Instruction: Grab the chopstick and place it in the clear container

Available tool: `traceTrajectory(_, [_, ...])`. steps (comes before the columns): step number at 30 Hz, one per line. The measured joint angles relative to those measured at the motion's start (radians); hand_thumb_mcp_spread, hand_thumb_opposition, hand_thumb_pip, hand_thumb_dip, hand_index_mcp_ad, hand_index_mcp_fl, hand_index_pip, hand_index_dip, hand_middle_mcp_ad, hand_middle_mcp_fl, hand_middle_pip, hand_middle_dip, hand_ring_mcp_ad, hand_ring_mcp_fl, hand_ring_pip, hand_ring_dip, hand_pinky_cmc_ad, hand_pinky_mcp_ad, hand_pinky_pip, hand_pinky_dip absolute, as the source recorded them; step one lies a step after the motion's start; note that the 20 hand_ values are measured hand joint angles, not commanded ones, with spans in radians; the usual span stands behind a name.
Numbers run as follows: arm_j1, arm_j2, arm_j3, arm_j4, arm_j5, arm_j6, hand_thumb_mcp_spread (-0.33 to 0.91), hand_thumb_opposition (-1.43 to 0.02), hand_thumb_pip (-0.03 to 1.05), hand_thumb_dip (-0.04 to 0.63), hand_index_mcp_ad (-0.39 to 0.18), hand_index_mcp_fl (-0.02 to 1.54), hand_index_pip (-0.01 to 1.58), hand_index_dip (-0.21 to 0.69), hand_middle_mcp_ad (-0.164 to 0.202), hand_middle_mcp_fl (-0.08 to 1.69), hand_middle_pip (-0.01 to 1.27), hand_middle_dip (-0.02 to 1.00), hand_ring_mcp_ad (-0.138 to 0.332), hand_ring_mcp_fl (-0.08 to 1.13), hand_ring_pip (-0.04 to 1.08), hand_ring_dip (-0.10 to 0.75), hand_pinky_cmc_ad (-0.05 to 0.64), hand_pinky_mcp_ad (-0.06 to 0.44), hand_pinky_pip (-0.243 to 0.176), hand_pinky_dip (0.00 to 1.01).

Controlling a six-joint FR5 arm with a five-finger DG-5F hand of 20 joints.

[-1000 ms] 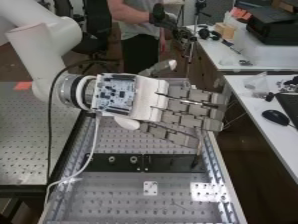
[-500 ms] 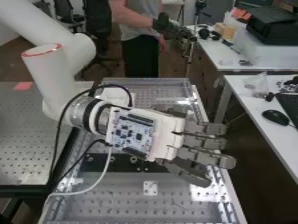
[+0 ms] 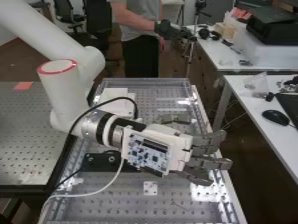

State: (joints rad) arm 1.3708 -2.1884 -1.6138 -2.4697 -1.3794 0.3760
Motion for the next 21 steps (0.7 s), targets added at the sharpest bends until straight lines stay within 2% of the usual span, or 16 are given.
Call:
traceTrajectory(5, [0.01, -0.014, 0.001, 0.005, 0.008, 0.018, 0.38, -0.79, 0.74, 0.325, -0.024, 0.31, 0.63, 0.154, 0.061, 0.59, 0.29, 0.54, 0.005, 0.22, 0.1, 0.218, 0.26, 0.23, -0.108, 0.3])
traceTrajectory(8, [0.014, -0.018, 0.001, 0.004, 0.02, 0.017, 0.42, -0.79, 0.74, 0.325, -0.024, 0.31, 0.69, 0.154, 0.058, 0.61, 0.29, 0.56, 0.005, 0.23, 0.1, 0.229, 0.26, 0.23, -0.108, 0.25])
traceTrajectory(12, [0.017, -0.021, 0.001, 0.006, 0.031, 0.009, 0.47, -0.79, 0.66, 0.325, -0.024, 0.39, 0.77, 0.154, 0.058, 0.62, 0.29, 0.57, 0.009, 0.24, 0.1, 0.253, 0.257, 0.23, -0.108, 0.22])
traceTrajectory(15, [0.018, -0.023, 0.005, 0.004, 0.032, -0.012, 0.48, -0.79, 0.65, 0.325, -0.033, 0.41, 0.78, 0.154, 0.058, 0.66, 0.31, 0.57, 0.003, 0.26, 0.09, 0.257, 0.257, 0.23, -0.105, 0.2])
traceTrajectory(17, [0.019, -0.025, 0.008, -0.001, 0.03, -0.029, 0.49, -0.79, 0.61, 0.325, -0.051, 0.44, 0.79, 0.154, 0.058, 0.66, 0.33, 0.59, 0.003, 0.26, 0.09, 0.257, 0.257, 0.23, -0.108, 0.19])
traceTrajectory(21, [0.022, -0.031, 0.02, -0.016, 0.021, -0.078, 0.5, -0.79, 0.6, 0.321, -0.052, 0.47, 0.8, 0.154, 0.061, 0.66, 0.33, 0.59, 0.005, 0.28, 0.09, 0.258, 0.257, 0.23, -0.093, 0.2])
